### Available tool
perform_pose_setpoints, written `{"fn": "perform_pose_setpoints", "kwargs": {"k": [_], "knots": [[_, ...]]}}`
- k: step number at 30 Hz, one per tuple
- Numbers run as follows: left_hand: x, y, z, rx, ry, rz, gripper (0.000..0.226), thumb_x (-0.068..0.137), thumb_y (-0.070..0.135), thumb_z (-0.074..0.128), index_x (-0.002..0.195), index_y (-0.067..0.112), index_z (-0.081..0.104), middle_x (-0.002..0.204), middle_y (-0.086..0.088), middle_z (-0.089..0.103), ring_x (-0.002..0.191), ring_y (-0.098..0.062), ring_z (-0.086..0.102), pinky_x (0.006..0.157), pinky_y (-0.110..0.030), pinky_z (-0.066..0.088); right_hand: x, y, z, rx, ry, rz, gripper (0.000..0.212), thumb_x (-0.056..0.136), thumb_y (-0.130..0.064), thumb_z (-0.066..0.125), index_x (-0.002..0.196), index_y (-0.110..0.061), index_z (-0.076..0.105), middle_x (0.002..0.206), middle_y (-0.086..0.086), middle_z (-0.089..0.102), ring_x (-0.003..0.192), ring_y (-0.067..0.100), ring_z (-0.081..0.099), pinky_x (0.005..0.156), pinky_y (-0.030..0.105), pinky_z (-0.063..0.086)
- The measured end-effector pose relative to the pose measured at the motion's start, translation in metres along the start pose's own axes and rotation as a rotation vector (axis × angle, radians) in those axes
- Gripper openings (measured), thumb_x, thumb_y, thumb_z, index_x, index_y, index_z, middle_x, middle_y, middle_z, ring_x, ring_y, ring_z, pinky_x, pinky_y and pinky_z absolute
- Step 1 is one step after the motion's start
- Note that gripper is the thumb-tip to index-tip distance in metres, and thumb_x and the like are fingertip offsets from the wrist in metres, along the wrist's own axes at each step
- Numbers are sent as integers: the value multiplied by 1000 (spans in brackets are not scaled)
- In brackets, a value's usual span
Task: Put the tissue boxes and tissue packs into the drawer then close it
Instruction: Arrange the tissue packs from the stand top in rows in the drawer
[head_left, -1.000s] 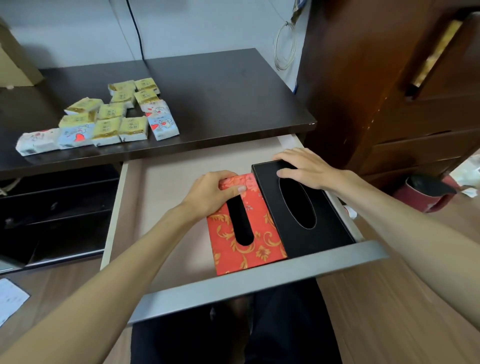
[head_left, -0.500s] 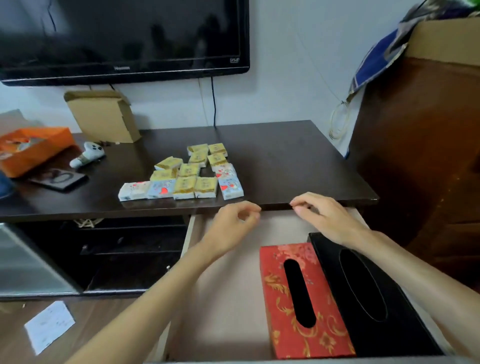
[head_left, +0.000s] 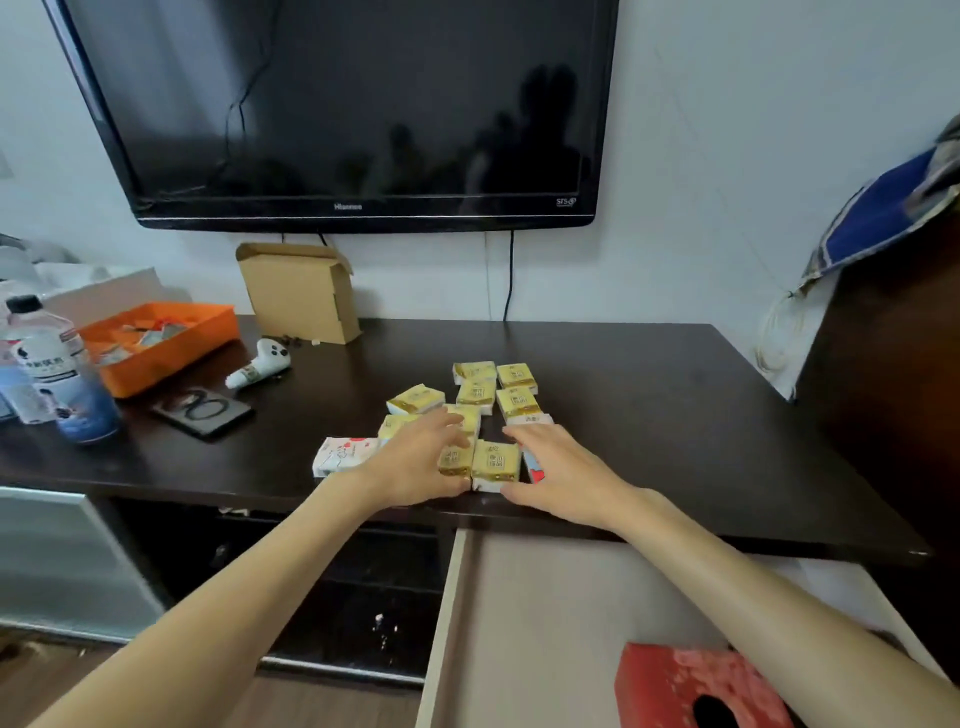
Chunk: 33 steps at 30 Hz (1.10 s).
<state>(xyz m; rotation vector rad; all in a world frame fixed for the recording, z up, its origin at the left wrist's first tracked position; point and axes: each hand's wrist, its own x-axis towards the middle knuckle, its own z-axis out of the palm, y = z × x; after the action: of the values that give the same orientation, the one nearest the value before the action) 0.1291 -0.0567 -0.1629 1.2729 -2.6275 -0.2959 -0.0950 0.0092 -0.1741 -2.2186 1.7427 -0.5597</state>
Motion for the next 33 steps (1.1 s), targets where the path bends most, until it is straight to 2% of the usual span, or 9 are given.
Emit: {"fn": "perform_pose_setpoints", "kwargs": {"k": [3, 6, 8, 11, 13, 17, 24, 28, 33], "knots": [[15, -8, -3, 115, -98, 25, 48, 79, 39, 78, 118, 17, 61, 141, -5, 53, 136, -26, 41, 108, -34, 32, 20, -2, 9, -114, -70, 11, 95, 81, -53, 69, 160, -18, 29, 157, 7, 42, 148, 26, 28, 115, 42, 34], [22, -12, -3, 132, -107, 46, 49, 77, 42, 79, 117, 21, 58, 122, 0, 59, 111, -21, 53, 85, -30, 39, 31, 0, 14, -196, -76, -3, 92, 78, -53, 69, 157, -19, 35, 147, 7, 52, 140, 29, 39, 109, 41, 38], [23, -13, -3, 124, -96, 60, 48, 77, 43, 79, 116, 23, 58, 119, 3, 60, 106, -19, 53, 81, -29, 39, 34, 2, 15, -195, -21, -27, 85, 78, -50, 70, 152, -19, 43, 137, 4, 60, 130, 28, 47, 102, 38, 42], [21, -12, -3, 101, -99, 49, 46, 79, 43, 78, 117, 25, 58, 122, 4, 61, 108, -19, 55, 85, -31, 44, 31, 4, 16, -162, 51, -46, 81, 75, -52, 73, 146, -23, 49, 135, -1, 60, 127, 24, 48, 101, 37, 43], [17, -11, -3, 105, -99, 49, 43, 82, 42, 74, 118, 24, 59, 136, 1, 57, 120, -23, 54, 95, -35, 44, 25, 4, 15, -143, 107, -66, 80, 74, -55, 74, 144, -26, 49, 137, -3, 58, 129, 21, 45, 104, 37, 41], [0, -7, 5, 138, -81, 57, 45, 90, 43, 64, 130, 23, 58, 163, -2, 29, 141, -28, 39, 111, -40, 36, 1, 2, 9, 5, 243, -116, 72, 78, -56, 73, 140, -32, 46, 138, -13, 53, 132, 9, 39, 102, 32, 44], [-29, 12, 11, 130, -42, 91, 55, 86, 46, 69, 133, 20, 57, 136, -1, 57, 124, -22, 52, 99, -39, 46, -65, 3, 8, 206, 327, -57, 74, 73, -57, 78, 136, -50, 41, 131, -33, 43, 124, -12, 43, 88, 10, 38], [-50, 29, 7, 14, -4, 140, 62, 80, 48, 76, 133, 27, 54, 129, 6, 55, 119, -13, 48, 97, -31, 44, -106, 2, 17, 274, 274, -47, 72, 72, -64, 79, 132, -56, 42, 123, -30, 57, 120, -1, 56, 86, 19, 46], [-100, 46, 38, -120, 8, 217, 65, 75, 51, 76, 132, 36, 48, 124, 16, 52, 114, -4, 46, 94, -22, 43, -146, 9, 34, 86, 44, 77, 78, 69, -74, 72, 134, -57, 32, 132, -29, 53, 123, -3, 51, 93, 30, 48]]}}
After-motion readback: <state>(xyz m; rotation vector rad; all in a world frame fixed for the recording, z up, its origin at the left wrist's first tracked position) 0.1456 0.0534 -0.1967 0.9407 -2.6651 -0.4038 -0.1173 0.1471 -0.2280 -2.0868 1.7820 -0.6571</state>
